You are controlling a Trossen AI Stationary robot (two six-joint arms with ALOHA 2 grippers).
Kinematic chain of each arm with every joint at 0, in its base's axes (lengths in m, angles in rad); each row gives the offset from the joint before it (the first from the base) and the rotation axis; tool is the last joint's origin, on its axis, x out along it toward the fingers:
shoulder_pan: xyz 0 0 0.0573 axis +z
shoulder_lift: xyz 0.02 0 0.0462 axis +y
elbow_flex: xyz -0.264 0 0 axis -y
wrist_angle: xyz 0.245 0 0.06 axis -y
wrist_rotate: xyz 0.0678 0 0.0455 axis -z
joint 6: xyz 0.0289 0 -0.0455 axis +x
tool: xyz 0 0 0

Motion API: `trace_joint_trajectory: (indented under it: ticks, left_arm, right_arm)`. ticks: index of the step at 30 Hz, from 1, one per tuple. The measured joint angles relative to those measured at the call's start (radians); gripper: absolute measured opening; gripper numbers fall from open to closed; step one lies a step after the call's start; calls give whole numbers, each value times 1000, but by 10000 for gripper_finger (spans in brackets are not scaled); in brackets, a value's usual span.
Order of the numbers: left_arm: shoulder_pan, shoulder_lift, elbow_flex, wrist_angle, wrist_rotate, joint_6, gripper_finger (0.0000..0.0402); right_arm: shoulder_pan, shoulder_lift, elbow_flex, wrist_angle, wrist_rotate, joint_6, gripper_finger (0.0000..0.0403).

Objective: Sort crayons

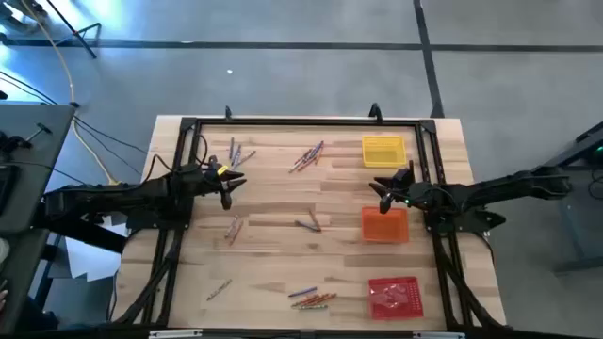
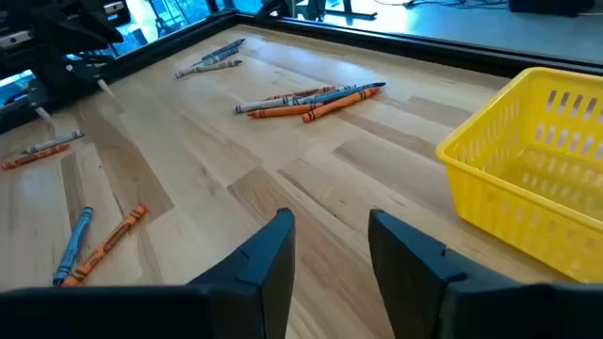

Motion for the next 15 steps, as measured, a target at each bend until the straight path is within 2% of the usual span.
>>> trace_joint_trajectory:
  ticks: [15]
  left_arm:
    - [0,0,0,0,0,-25,87]
  right_arm:
    - [0,0,0,1,0,8,133]
